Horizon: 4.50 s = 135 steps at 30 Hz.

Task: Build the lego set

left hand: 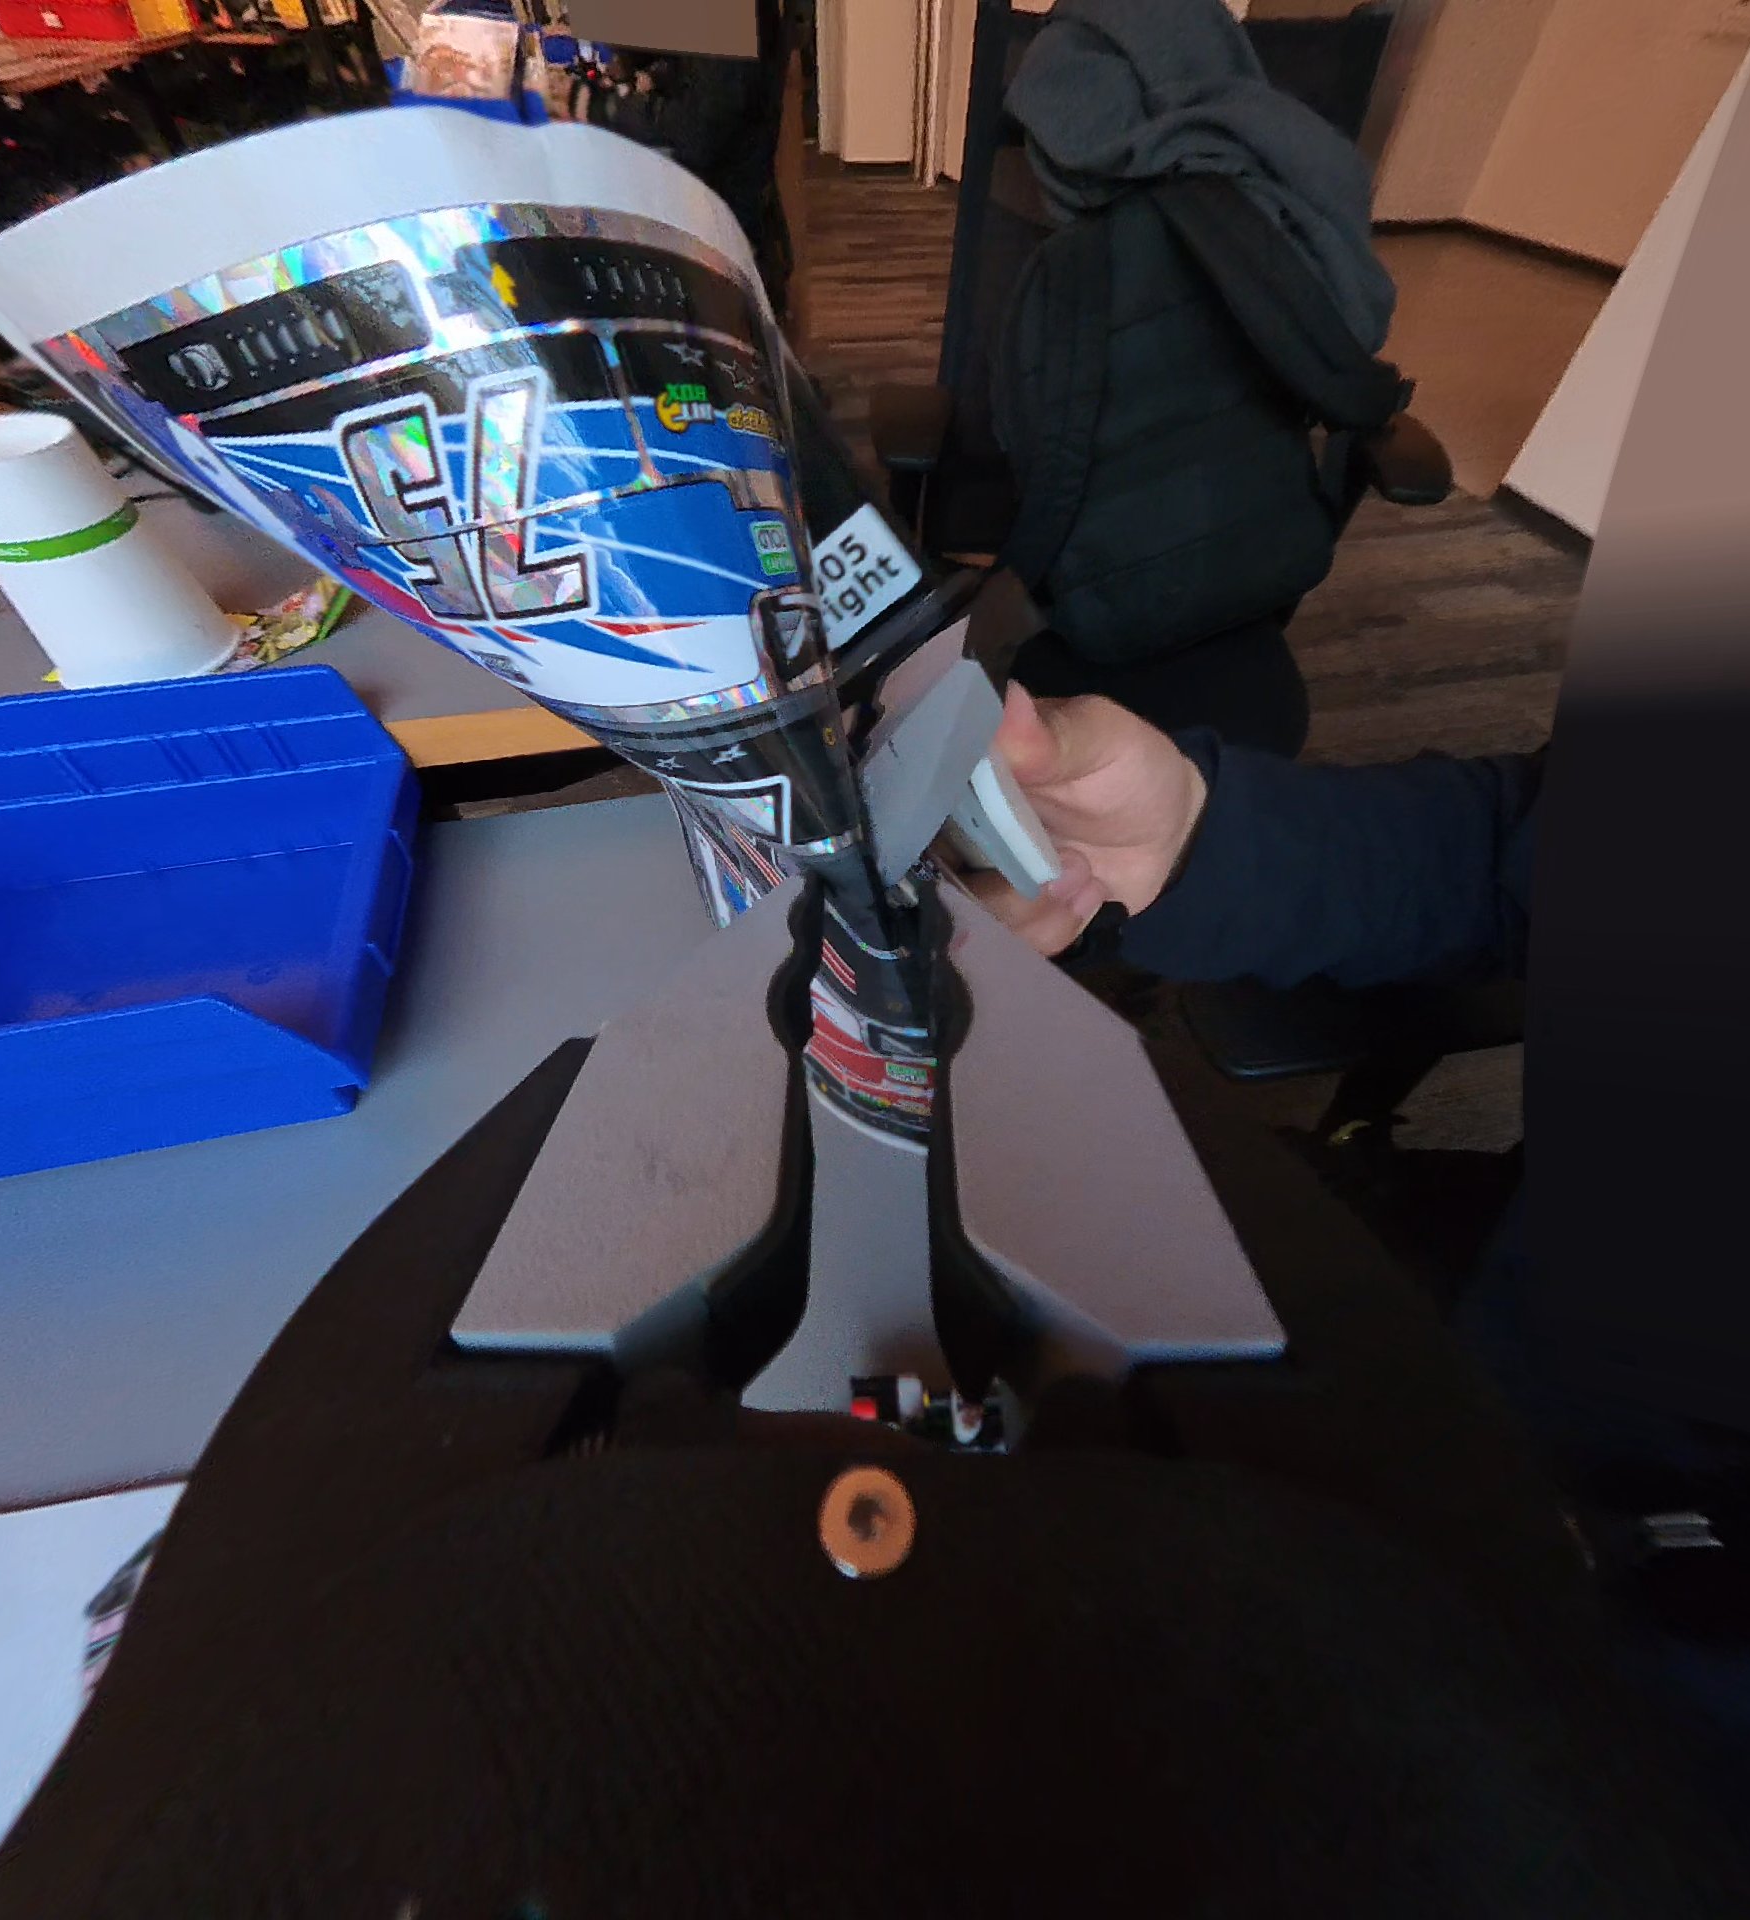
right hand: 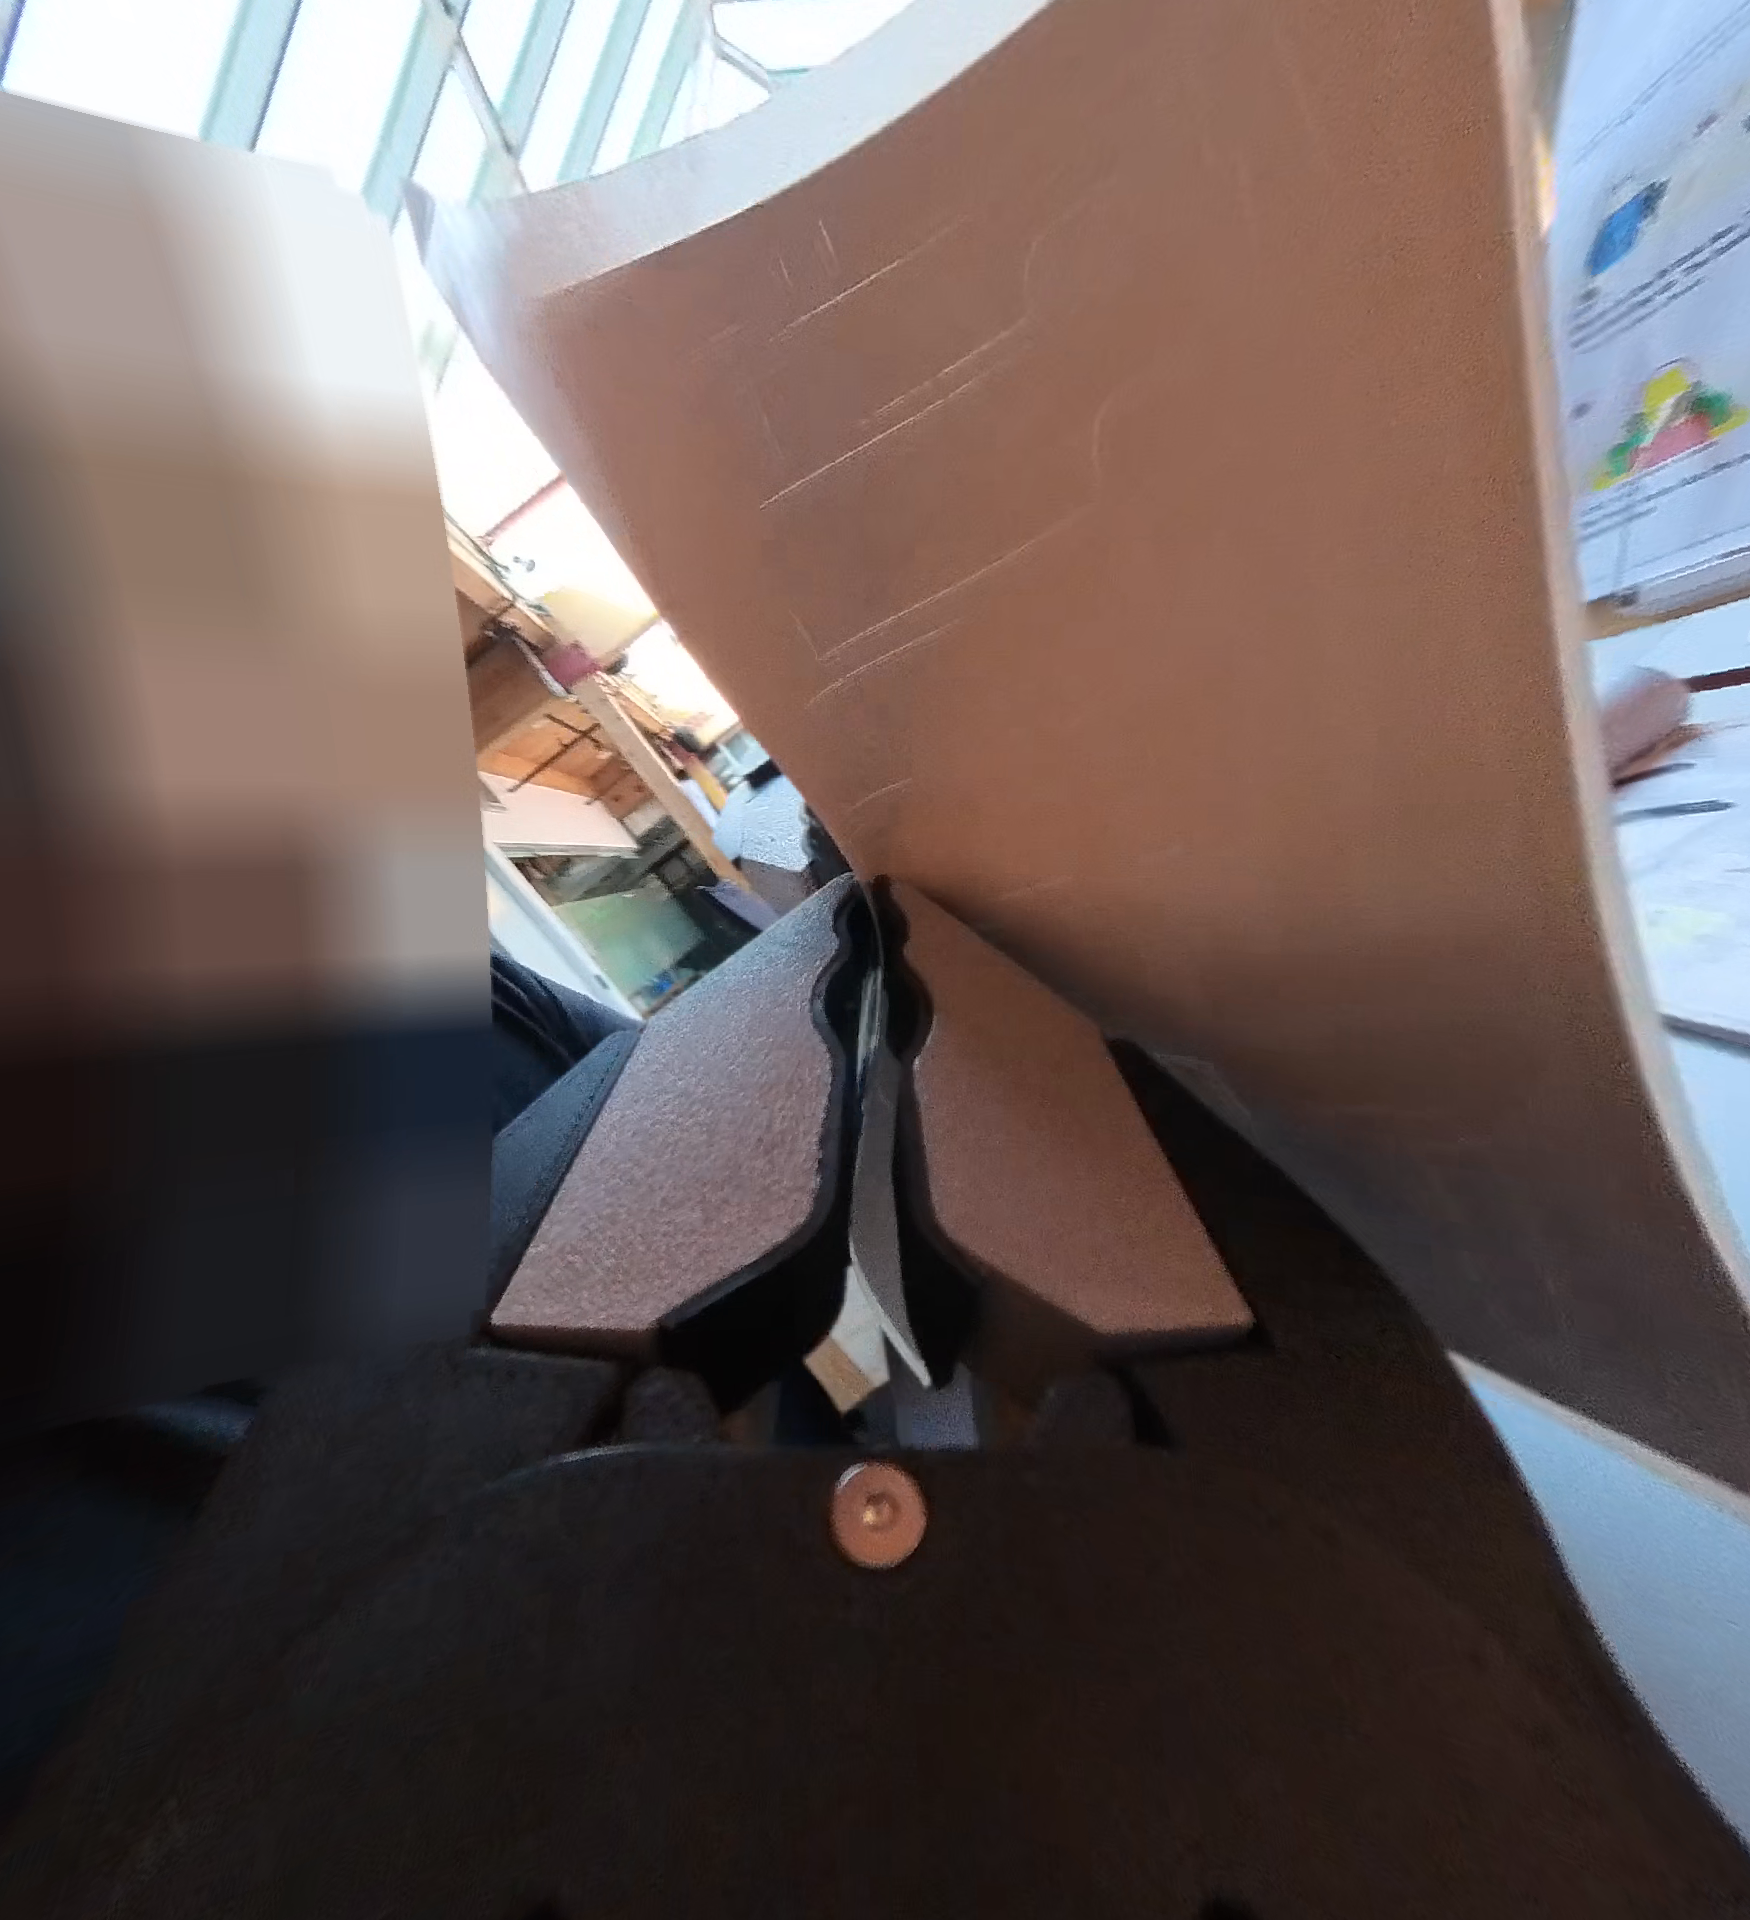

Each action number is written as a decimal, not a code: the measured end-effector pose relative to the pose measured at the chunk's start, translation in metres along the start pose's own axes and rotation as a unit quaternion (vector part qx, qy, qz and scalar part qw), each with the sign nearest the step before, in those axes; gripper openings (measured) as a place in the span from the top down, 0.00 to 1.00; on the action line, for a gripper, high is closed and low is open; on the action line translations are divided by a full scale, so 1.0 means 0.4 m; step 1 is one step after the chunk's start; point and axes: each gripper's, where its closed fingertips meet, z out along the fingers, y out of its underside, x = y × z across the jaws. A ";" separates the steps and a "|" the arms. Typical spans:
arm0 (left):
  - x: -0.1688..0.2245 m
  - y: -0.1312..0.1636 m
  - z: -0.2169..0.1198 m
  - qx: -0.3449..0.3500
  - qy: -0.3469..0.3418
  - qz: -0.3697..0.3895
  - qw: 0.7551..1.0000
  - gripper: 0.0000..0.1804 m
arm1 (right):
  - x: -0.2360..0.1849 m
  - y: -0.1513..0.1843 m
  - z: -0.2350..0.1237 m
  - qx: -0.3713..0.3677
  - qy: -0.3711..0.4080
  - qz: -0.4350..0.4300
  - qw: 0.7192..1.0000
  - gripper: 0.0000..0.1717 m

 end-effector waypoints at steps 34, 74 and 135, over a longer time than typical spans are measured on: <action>-0.029 0.018 -0.017 -0.050 -0.070 0.028 0.996 0.86 | 0.021 -0.008 0.001 0.007 0.077 -0.071 0.994 1.00; 0.107 0.029 0.003 0.011 0.227 -0.110 0.968 0.77 | -0.080 0.050 0.021 -0.023 -0.090 -0.090 0.992 1.00; 0.054 0.009 0.005 0.048 0.196 -0.146 0.969 0.97 | -0.031 0.028 -0.036 0.000 -0.034 -0.172 0.984 1.00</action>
